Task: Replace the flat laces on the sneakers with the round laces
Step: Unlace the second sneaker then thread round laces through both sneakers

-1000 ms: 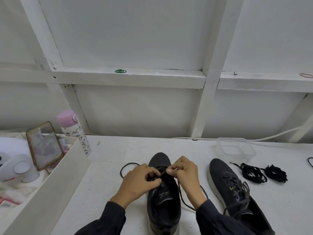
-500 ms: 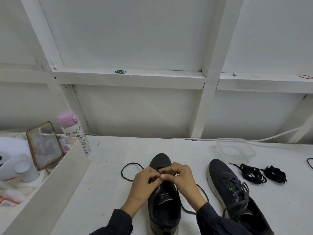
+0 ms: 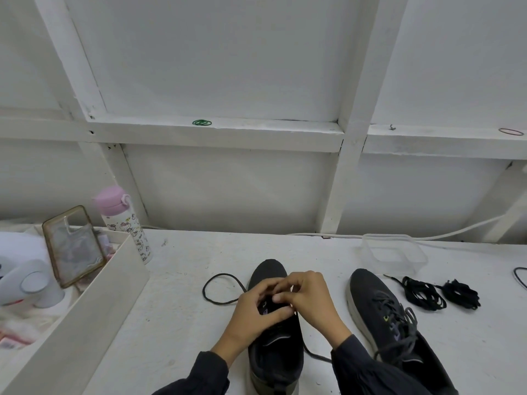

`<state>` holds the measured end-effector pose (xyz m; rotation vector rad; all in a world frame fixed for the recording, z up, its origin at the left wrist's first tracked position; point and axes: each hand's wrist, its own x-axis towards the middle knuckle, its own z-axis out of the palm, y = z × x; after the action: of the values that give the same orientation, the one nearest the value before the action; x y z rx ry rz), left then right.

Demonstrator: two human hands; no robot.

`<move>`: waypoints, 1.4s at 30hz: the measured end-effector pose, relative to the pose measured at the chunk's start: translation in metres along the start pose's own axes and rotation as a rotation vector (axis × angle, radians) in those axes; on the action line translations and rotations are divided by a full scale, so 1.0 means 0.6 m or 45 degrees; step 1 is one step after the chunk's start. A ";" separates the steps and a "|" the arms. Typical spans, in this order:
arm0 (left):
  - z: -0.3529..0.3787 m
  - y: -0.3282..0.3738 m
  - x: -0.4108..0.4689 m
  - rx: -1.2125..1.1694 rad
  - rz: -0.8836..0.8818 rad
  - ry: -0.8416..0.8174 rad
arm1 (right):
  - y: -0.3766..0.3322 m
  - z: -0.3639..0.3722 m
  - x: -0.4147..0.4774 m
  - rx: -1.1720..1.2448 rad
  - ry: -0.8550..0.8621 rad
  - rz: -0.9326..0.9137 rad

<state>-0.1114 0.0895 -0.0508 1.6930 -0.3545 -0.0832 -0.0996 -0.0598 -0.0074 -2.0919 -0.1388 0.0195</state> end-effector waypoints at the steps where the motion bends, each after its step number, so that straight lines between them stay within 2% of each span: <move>1: -0.001 0.000 0.001 0.008 -0.009 -0.012 | -0.004 -0.004 0.003 0.031 -0.021 -0.009; 7: -0.003 0.001 0.003 0.068 -0.049 -0.004 | -0.058 -0.033 0.032 0.272 -0.067 -0.111; 11: -0.005 0.002 -0.001 -0.012 -0.045 0.012 | -0.103 -0.056 0.055 0.436 -0.034 -0.197; 16: -0.002 -0.001 -0.001 -0.011 -0.075 0.011 | -0.143 -0.087 0.097 0.783 0.165 -0.304; 19: -0.003 -0.001 0.003 -0.033 -0.108 -0.002 | -0.144 -0.083 0.121 0.876 0.233 -0.305; 23: -0.006 -0.007 0.007 -0.069 -0.134 -0.003 | -0.104 -0.066 0.137 0.794 0.137 -0.127; 26: -0.004 -0.013 0.007 -0.078 -0.147 0.003 | -0.056 -0.076 0.134 0.551 -0.023 0.134; 28: -0.003 -0.014 0.007 -0.087 -0.147 0.002 | -0.025 -0.084 0.121 0.216 -0.170 0.289; 30: -0.003 -0.014 0.007 -0.084 -0.142 -0.001 | -0.004 -0.084 0.099 -0.060 -0.407 0.386; 32: -0.003 -0.011 0.009 -0.057 -0.138 -0.015 | 0.008 -0.073 0.076 -0.069 -0.569 0.382; 34: -0.003 -0.009 0.009 -0.032 -0.133 -0.030 | 0.010 -0.052 0.058 0.031 -0.541 0.294; 37: -0.005 -0.005 0.009 -0.035 -0.135 -0.037 | 0.003 -0.018 0.047 0.266 -0.353 0.145; 40: -0.005 -0.001 0.011 -0.019 -0.140 -0.002 | -0.004 -0.010 0.050 0.313 -0.158 0.055; 42: -0.004 0.000 0.013 0.047 -0.123 0.020 | -0.010 -0.014 0.049 0.337 -0.136 0.027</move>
<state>-0.1033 0.0899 -0.0491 1.7462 -0.2641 -0.1352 -0.0702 -0.0609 0.0032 -1.8279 -0.1691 0.1545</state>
